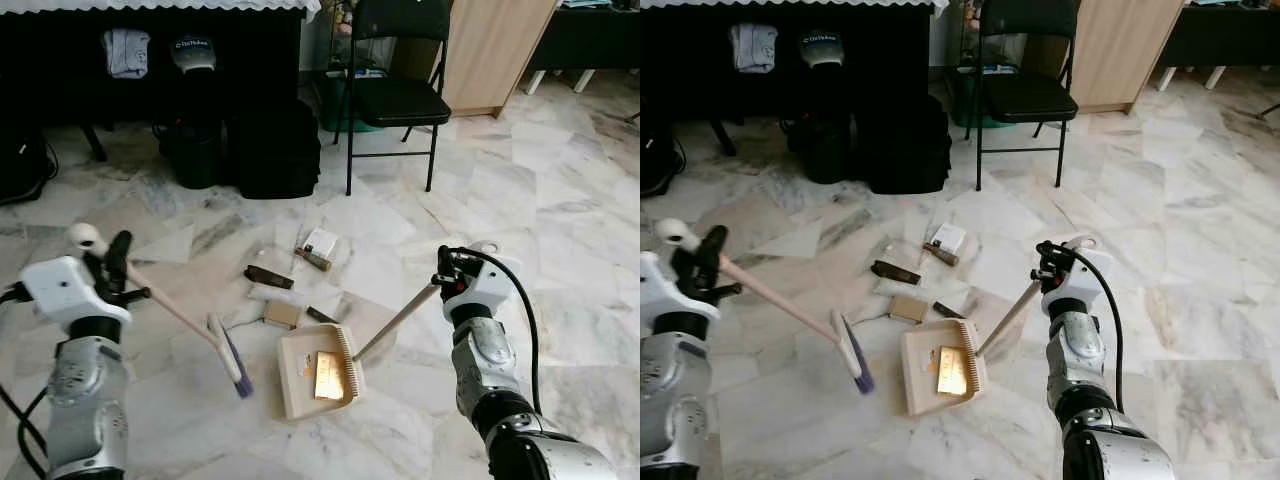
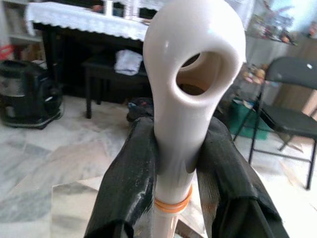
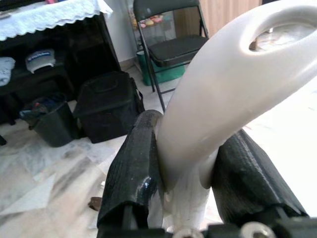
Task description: Sweep floor
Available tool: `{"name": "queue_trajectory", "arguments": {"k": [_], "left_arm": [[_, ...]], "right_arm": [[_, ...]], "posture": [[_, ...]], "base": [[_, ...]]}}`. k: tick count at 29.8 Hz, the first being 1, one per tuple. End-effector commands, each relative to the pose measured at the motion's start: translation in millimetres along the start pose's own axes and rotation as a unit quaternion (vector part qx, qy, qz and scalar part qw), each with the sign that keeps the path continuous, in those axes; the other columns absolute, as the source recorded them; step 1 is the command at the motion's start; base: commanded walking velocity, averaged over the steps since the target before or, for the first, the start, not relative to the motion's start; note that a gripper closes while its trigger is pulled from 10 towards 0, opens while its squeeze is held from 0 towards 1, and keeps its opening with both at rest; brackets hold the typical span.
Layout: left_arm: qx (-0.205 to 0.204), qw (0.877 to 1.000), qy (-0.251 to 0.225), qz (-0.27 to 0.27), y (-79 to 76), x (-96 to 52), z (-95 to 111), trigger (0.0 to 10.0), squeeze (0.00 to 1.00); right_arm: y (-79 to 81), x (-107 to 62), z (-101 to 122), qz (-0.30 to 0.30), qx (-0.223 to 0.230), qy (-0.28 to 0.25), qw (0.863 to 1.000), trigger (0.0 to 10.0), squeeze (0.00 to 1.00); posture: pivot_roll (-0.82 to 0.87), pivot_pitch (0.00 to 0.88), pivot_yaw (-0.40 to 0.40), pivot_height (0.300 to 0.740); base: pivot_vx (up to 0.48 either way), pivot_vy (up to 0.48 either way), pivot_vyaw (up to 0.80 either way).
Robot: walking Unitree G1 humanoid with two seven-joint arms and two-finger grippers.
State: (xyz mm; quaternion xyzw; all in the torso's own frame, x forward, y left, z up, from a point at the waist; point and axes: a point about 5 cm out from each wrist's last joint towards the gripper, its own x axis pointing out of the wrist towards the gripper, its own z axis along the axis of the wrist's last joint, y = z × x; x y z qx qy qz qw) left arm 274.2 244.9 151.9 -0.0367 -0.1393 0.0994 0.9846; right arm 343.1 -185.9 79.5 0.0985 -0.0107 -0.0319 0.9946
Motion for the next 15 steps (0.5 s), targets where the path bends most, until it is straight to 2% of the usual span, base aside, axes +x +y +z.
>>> {"name": "queue_trajectory", "arguments": {"k": [1, 3, 6, 9, 15], "left_arm": [[0.003, 1.000, -0.007, -0.023, -13.2, -1.9, -4.0, 10.0, 0.00], [0.002, 0.999, -0.004, -0.035, -24.2, -3.3, -10.4, 10.0, 0.00], [-0.003, 0.999, -0.005, -0.039, -31.2, -3.0, -12.6, 10.0, 0.00], [-0.003, 0.998, -0.005, -0.055, -43.5, -4.3, -16.8, 10.0, 0.00], [-0.002, 0.998, -0.004, -0.056, -46.0, -8.7, -19.6, 10.0, 0.00]], "right_arm": [[4.6, 5.5, 18.0, 0.001, 0.011, -0.056, 0.998, 10.0, 0.00], [10.0, 4.0, 21.9, 0.009, 0.008, -0.080, 0.997, 10.0, 0.00], [10.4, 2.3, 25.0, 0.011, 0.002, -0.097, 0.995, 10.0, 0.00], [14.2, -2.7, 30.4, 0.033, -0.050, -0.128, 0.990, 10.0, 0.00], [12.5, -6.2, 40.0, 0.032, -0.081, -0.161, 0.983, 10.0, 0.00]], "posture": [[0.00, 0.051, -0.056, 0.740], [-0.01, 0.031, -0.050, 0.740], [-0.02, 0.015, -0.044, 0.740], [-0.03, 0.000, -0.032, 0.740], [-0.03, 0.000, -0.027, 0.740]], "base": [[0.000, 0.000, 0.00], [0.000, 0.000, 0.00], [0.000, 0.000, 0.00], [0.000, 0.000, 0.00], [0.000, 0.000, 0.00]]}}
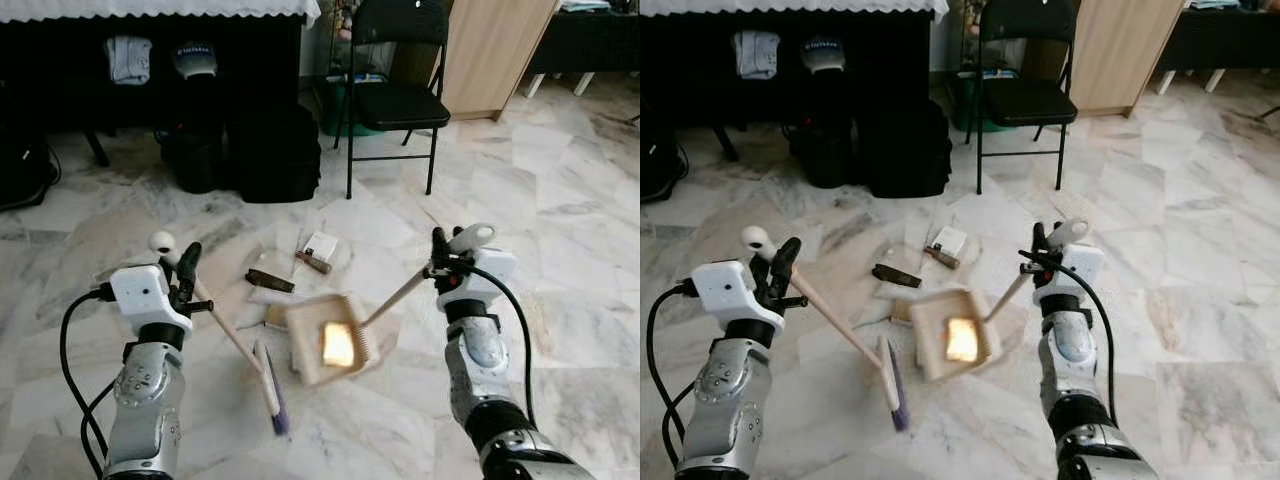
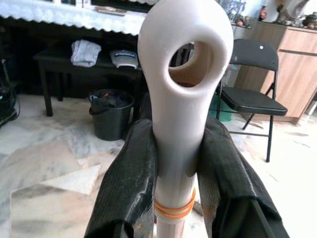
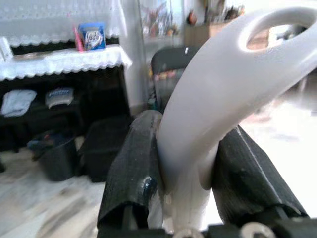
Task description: Sweep floor
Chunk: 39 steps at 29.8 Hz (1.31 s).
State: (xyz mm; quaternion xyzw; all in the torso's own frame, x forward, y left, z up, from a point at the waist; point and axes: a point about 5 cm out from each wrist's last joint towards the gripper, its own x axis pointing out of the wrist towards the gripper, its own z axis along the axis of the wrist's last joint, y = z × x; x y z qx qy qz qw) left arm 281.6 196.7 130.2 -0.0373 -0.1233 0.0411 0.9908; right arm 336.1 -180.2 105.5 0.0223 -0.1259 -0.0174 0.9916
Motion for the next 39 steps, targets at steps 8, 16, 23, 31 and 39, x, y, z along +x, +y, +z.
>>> {"name": "queue_trajectory", "arguments": {"k": [8, 16, 23, 31, 39], "left_arm": [[0.023, 0.999, -0.029, -0.009, -2.9, -6.9, 8.3, 10.0, 0.00], [0.029, 0.999, -0.028, -0.005, -0.9, -9.1, 7.2, 10.0, 0.00], [0.034, 0.999, -0.028, -0.004, -4.7, -5.6, 8.5, 10.0, 0.00], [0.045, 0.999, -0.029, 0.003, -1.3, -2.1, 10.2, 10.0, 0.00], [0.049, 0.998, -0.028, 0.006, -0.9, -0.4, 12.2, 10.0, 0.00]], "right_arm": [[6.6, 1.5, 21.4, 0.018, -0.026, -0.063, 0.998, 10.0, 0.00], [5.6, -2.6, 20.9, 0.012, -0.034, -0.054, 0.998, 10.0, 0.00], [4.5, -0.1, 21.8, 0.006, -0.030, -0.047, 0.998, 10.0, 0.00], [6.9, 5.0, 25.6, 0.007, -0.031, -0.046, 0.998, 10.0, 0.00], [9.6, 7.1, 25.0, 0.005, -0.022, -0.040, 0.999, 10.0, 0.00]], "posture": [[-0.03, 0.000, -0.027, 0.740], [-0.02, 0.000, -0.031, 0.740], [-0.01, 0.001, -0.040, 0.740], [0.00, 0.037, -0.040, 0.740], [0.00, 0.062, -0.033, 0.740]], "base": [[0.000, 0.000, 0.00], [0.000, 0.000, 0.34], [0.000, 0.000, 0.77], [0.000, 0.000, 0.77], [0.000, 0.000, 0.77]]}}
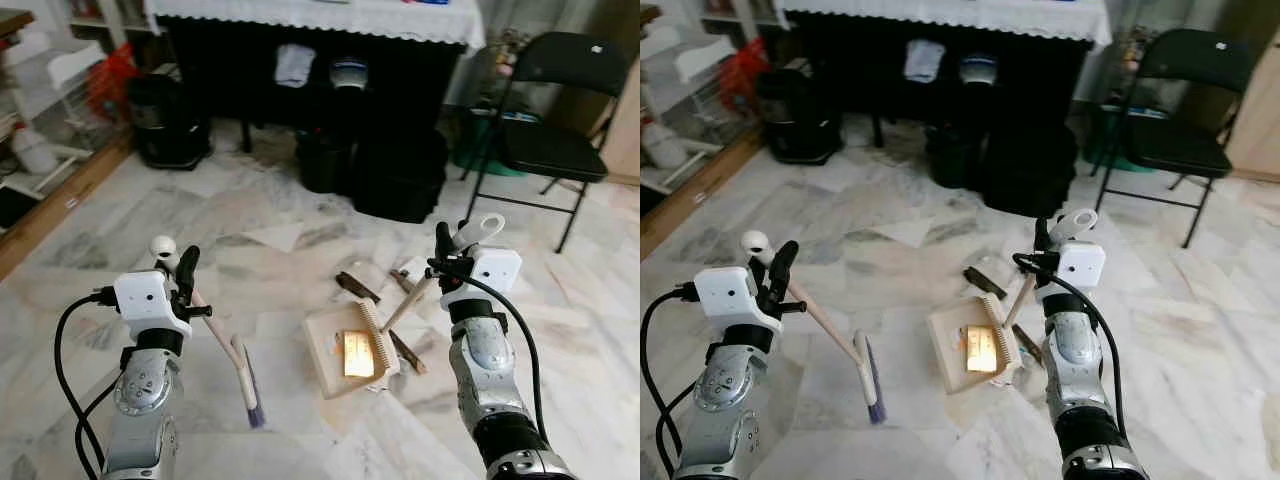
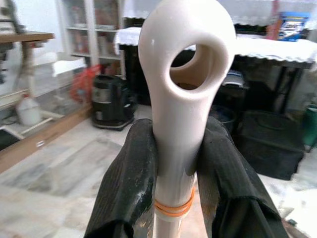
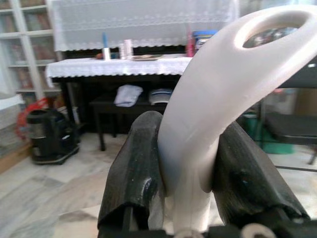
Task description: Sweep floor
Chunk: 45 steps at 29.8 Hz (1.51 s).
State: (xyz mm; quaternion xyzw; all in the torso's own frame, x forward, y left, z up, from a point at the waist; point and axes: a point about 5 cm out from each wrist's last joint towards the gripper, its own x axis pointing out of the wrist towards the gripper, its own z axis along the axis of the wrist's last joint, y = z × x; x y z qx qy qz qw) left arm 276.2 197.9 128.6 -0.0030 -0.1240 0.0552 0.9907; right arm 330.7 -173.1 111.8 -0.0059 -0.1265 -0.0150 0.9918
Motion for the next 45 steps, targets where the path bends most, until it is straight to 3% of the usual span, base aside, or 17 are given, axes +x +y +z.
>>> {"name": "queue_trajectory", "arguments": {"k": [1, 33, 45], "left_arm": [[0.014, 1.000, -0.024, -0.002, -1.4, 5.2, 12.3, 10.0, 0.00], [0.003, 1.000, -0.004, 0.005, -3.4, 5.3, 7.6, 10.0, 0.00], [-0.003, 1.000, -0.002, 0.004, -5.4, 6.3, 7.3, 10.0, 0.00]], "right_arm": [[1.5, 11.5, 18.1, -0.002, 0.006, -0.039, 0.999, 10.0, 0.00], [1.9, 16.1, 18.6, 0.004, 0.010, -0.033, 0.999, 10.0, 0.00], [2.5, 17.8, 19.1, 0.007, 0.012, -0.033, 0.999, 10.0, 0.00]], "posture": [[0.00, 0.064, -0.032, 0.740], [0.00, 0.086, -0.036, 0.740], [0.00, 0.079, -0.038, 0.740]], "base": [[0.000, 0.000, 0.77], [0.000, 0.000, 0.77], [0.000, 0.192, 0.77]]}}
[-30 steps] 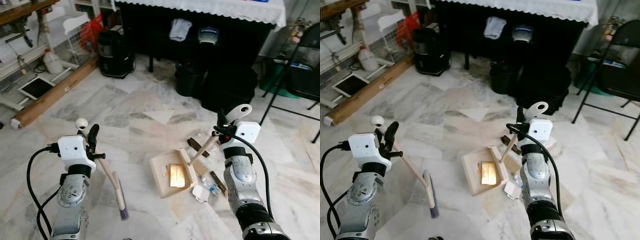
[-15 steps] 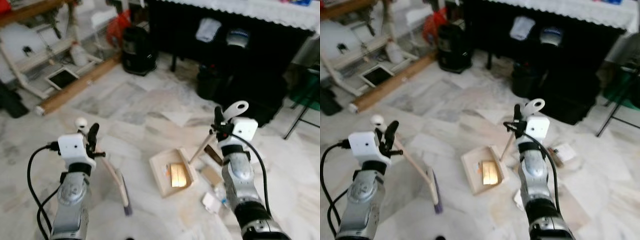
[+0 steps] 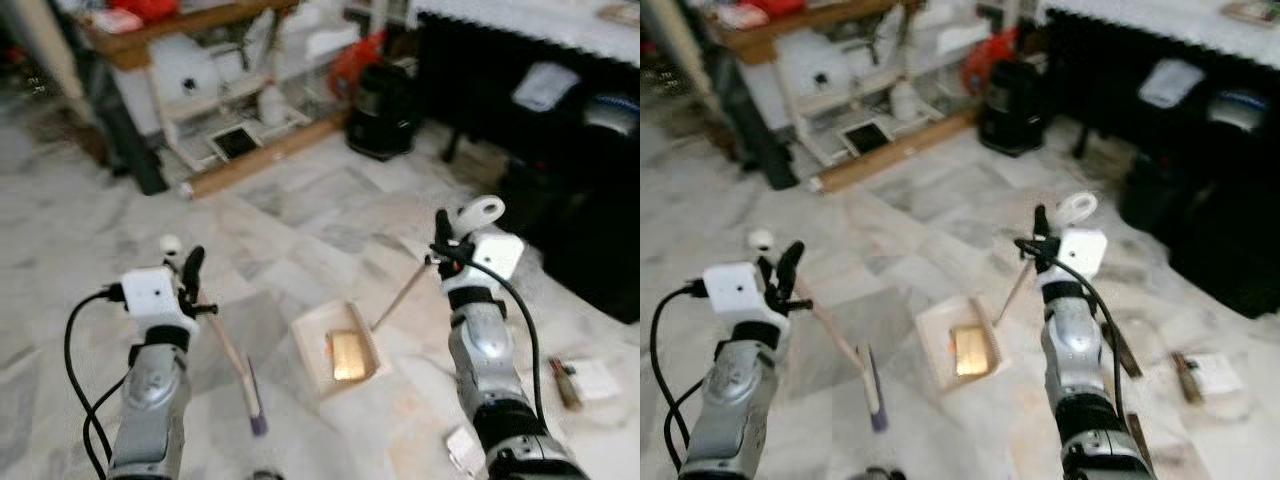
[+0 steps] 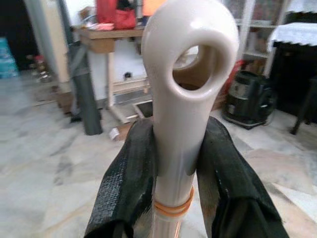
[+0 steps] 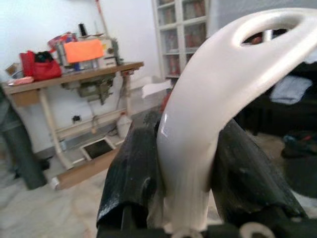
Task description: Sweep floor
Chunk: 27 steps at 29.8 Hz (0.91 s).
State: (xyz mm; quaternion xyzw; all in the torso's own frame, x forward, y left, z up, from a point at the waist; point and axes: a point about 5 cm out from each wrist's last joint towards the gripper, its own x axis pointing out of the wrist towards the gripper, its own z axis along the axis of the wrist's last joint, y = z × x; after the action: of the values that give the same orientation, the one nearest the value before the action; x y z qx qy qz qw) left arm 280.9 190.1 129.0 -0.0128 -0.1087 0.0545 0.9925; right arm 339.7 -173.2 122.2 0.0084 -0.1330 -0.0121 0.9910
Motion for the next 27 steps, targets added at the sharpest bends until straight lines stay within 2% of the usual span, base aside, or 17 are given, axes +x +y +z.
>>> {"name": "queue_trajectory", "arguments": {"k": [1, 7, 11, 27], "left_arm": [[0.006, 1.000, -0.018, 0.003, 2.5, 2.4, 8.1, 10.0, 0.00], [0.004, 1.000, -0.017, 0.002, 1.6, 3.0, 7.7, 10.0, 0.00], [0.004, 1.000, -0.018, 0.001, 1.0, 3.0, 7.6, 10.0, 0.00], [0.009, 1.000, -0.019, 0.000, 1.1, 3.6, 8.1, 10.0, 0.00]], "right_arm": [[2.8, 6.8, 11.1, 0.007, -0.003, -0.026, 1.000, 10.0, 0.00], [3.2, 8.5, 12.2, 0.008, -0.001, -0.028, 1.000, 10.0, 0.00], [3.8, 9.0, 12.3, 0.009, 0.001, -0.028, 1.000, 10.0, 0.00], [5.2, 9.7, 12.5, 0.012, 0.006, -0.029, 0.999, 10.0, 0.00]], "posture": [[0.00, 0.079, -0.038, 0.740], [0.00, 0.075, -0.039, 0.740], [0.00, 0.064, -0.038, 0.740], [0.00, 0.054, -0.036, 0.740]], "base": [[0.000, 0.356, 0.77], [0.000, 0.059, 0.77], [0.000, 0.423, 0.77], [0.000, 0.000, 0.77]]}}
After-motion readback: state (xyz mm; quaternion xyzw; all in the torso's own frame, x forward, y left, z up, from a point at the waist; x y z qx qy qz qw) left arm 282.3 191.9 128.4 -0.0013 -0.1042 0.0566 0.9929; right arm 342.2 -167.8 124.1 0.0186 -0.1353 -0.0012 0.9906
